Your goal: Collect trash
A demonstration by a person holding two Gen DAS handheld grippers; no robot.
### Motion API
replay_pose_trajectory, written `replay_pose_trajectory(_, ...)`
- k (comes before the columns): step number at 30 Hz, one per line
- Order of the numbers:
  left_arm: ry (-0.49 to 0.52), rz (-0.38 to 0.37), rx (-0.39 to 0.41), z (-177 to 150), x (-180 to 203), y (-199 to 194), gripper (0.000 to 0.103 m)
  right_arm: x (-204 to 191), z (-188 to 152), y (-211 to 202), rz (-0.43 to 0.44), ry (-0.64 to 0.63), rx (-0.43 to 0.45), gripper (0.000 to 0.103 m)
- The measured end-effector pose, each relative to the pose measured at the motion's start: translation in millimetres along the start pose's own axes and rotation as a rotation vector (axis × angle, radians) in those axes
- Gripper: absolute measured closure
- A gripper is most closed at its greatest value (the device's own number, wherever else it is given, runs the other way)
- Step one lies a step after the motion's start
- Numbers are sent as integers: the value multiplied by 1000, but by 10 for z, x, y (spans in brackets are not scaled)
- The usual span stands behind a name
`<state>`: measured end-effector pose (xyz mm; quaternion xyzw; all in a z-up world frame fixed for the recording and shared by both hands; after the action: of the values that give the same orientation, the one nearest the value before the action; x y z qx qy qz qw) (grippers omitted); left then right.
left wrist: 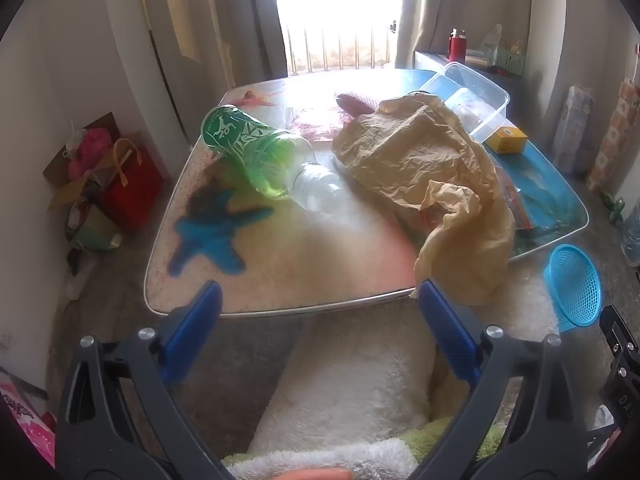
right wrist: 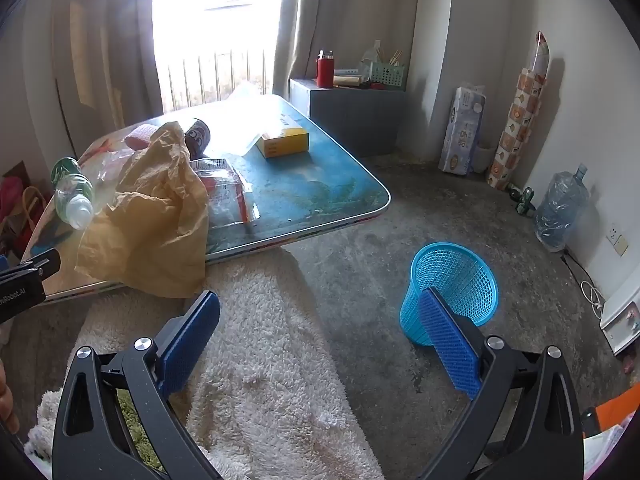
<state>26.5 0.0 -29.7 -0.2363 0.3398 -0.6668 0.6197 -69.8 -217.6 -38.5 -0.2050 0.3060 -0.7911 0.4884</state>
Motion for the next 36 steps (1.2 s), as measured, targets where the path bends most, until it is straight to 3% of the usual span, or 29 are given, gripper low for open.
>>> replay_pose_trajectory(36, 11, 0, -4, 5, 46, 12, 8, 11, 37, -19, 0, 1, 9, 6)
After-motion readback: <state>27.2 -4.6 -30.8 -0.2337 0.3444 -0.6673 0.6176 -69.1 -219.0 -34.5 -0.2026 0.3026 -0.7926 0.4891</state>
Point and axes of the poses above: each gripper's, at about its wrist camera, not at the fingertips, and y roughly the way its jaws point, x to its right, z to its top, the point moved 4 cm from there along y, roughly the way its jaws point, and after that the axes turned 2 degrees about y, right-handed, at the moved point
